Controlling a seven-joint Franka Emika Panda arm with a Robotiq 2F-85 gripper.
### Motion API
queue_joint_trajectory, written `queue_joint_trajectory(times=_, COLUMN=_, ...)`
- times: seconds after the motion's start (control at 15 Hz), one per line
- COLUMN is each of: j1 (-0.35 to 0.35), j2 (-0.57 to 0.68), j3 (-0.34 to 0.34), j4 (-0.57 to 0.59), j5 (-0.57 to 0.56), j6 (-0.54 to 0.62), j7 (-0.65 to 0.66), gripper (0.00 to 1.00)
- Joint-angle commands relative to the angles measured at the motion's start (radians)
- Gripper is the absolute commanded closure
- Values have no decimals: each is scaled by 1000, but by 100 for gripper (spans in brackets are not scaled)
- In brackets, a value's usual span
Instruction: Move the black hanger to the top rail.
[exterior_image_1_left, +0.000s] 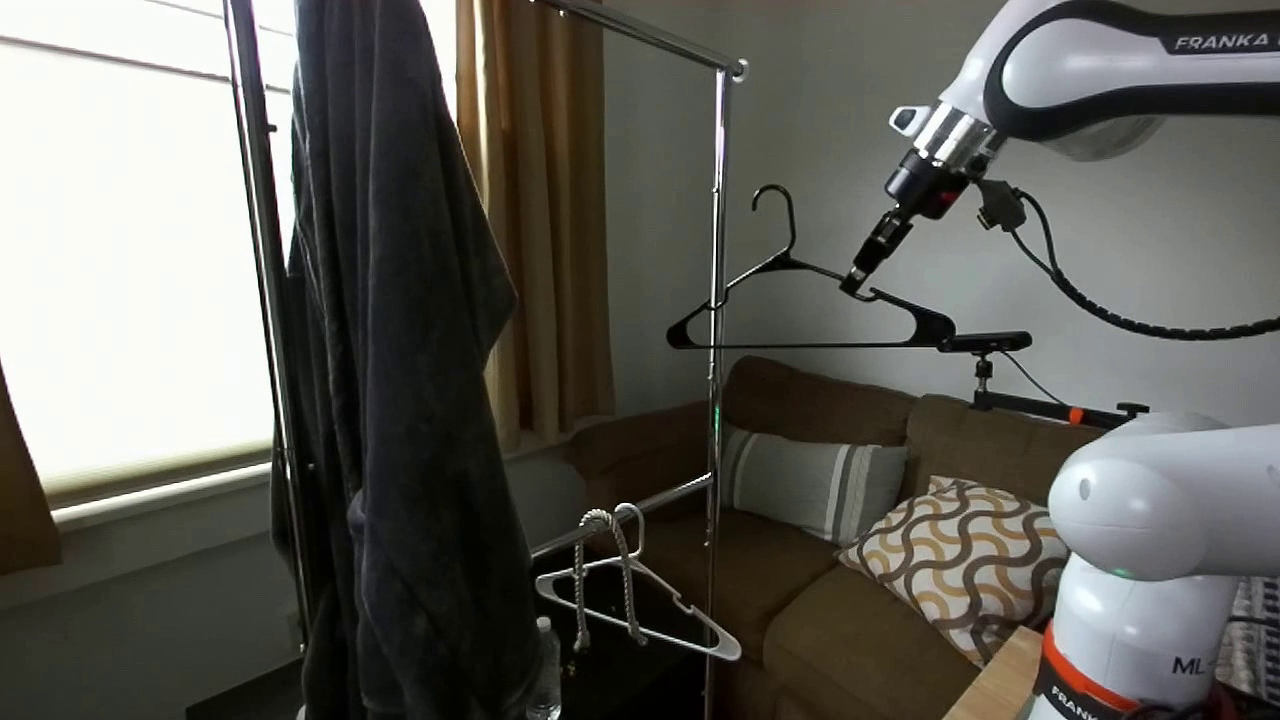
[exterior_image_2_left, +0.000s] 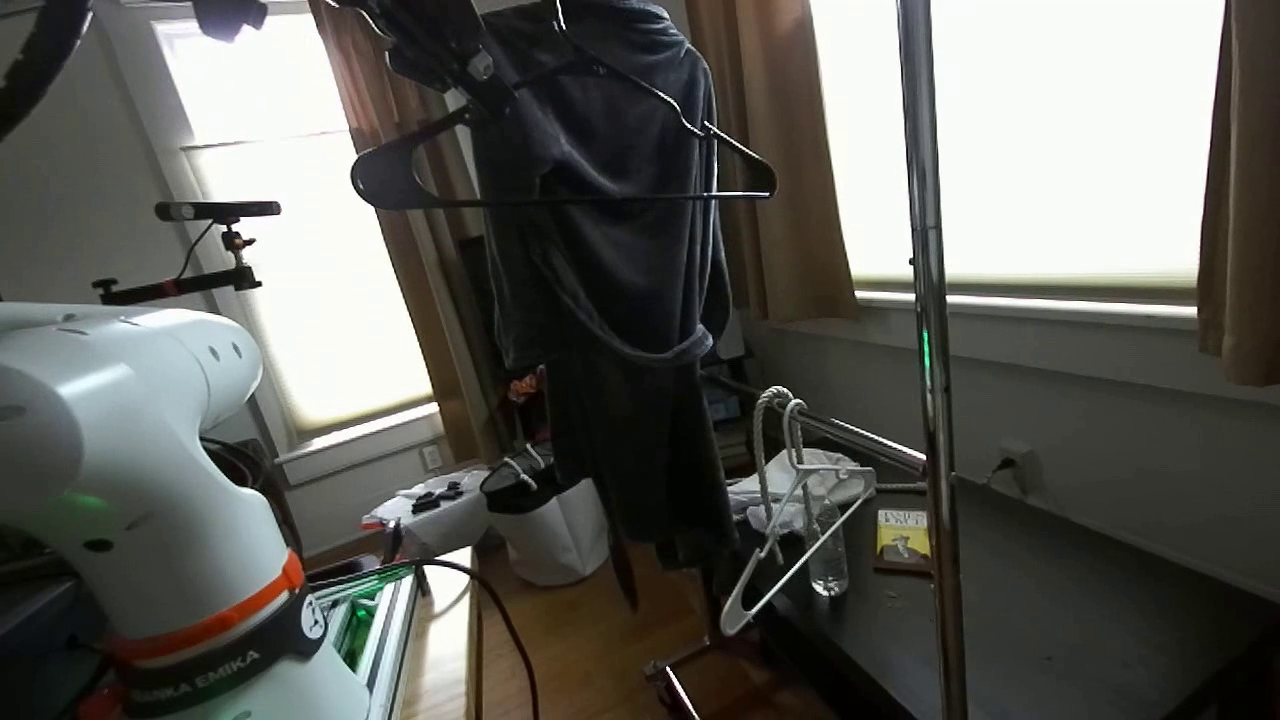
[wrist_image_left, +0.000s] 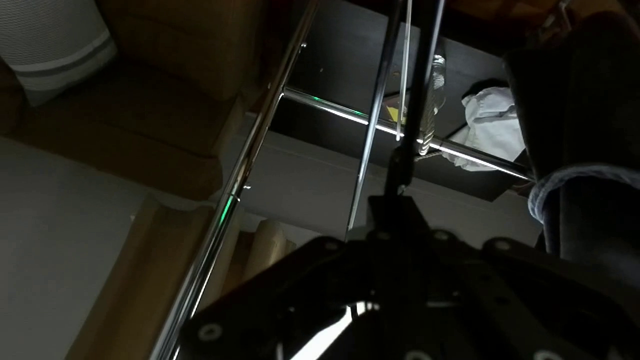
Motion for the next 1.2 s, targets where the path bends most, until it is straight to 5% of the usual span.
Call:
queue_joint_trajectory(times=0.0, j1=62, j2=11, j3=-20, j4=4, j5=-47, j6=29, j7=73, gripper=98)
queue_joint_trajectory(times=0.4, j1=-9, j2=132, j3=-10, j4=209, j5=-60, j6=240, j7=296, gripper=98)
queue_joint_trajectory(times=0.67, j1=9, j2=287, j3=18, j4=340, j5=-69, j6=377, j7=343, gripper=98)
queue_joint_trajectory(times=0.93, j1=12, j2=427, j3=32, j4=464, j5=-61, j6=419, j7=377, gripper=98)
queue_joint_trajectory(times=1.0, j1=22, j2=353, j3=24, j4=389, j5=-68, j6=415, j7=359, gripper=92)
queue_joint_trajectory(times=1.13, j1=23, j2=409, j3=25, j4=440, j5=-66, j6=418, j7=366, gripper=92)
